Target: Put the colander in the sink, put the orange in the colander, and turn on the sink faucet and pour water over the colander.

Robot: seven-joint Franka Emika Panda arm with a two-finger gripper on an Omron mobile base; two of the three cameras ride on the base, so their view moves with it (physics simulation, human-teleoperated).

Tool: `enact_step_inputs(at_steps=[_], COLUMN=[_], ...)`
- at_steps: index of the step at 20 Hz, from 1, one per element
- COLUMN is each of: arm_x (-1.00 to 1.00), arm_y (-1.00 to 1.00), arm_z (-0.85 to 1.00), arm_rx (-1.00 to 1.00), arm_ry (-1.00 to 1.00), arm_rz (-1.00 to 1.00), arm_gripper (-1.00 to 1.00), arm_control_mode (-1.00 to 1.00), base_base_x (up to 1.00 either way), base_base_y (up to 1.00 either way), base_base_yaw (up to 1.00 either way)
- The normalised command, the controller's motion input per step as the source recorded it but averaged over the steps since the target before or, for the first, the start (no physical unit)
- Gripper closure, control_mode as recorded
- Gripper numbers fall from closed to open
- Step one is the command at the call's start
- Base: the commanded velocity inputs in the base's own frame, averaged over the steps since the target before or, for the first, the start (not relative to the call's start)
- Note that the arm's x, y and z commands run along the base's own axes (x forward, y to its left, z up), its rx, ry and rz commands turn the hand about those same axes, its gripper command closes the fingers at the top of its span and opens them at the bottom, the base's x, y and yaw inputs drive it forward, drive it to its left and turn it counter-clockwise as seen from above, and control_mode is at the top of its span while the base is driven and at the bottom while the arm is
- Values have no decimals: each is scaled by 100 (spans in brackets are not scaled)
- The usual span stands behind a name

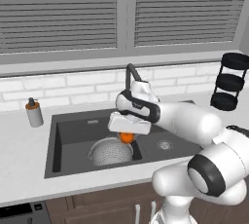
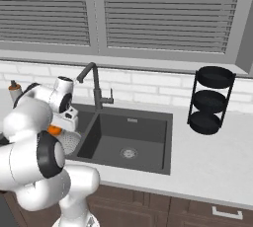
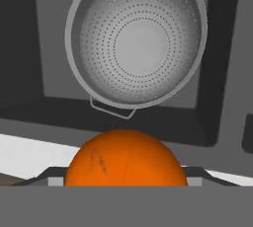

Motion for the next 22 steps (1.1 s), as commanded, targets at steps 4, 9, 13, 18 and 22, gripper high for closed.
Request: enact_step_inputs(at_steps=[4, 9, 13, 18, 22], arm_x=[7, 18, 40, 20, 0], arm_y=[89, 46, 3, -13, -10], arm_z=[0, -2, -12, -32, -45], arm_rx=[-1, -3, 0, -2, -6], arm_ry=[-10, -14, -11, -5, 0], arm_rz=[-1, -7, -15, -15, -13], arm_gripper=[100, 100, 100, 100, 100], arm_control_mode=[-100, -100, -100, -100, -100], base_base_x=[0, 0, 0, 0, 0], base_base_y=[0, 0, 0, 0, 0], base_base_yaw=[0, 0, 0, 0, 0])
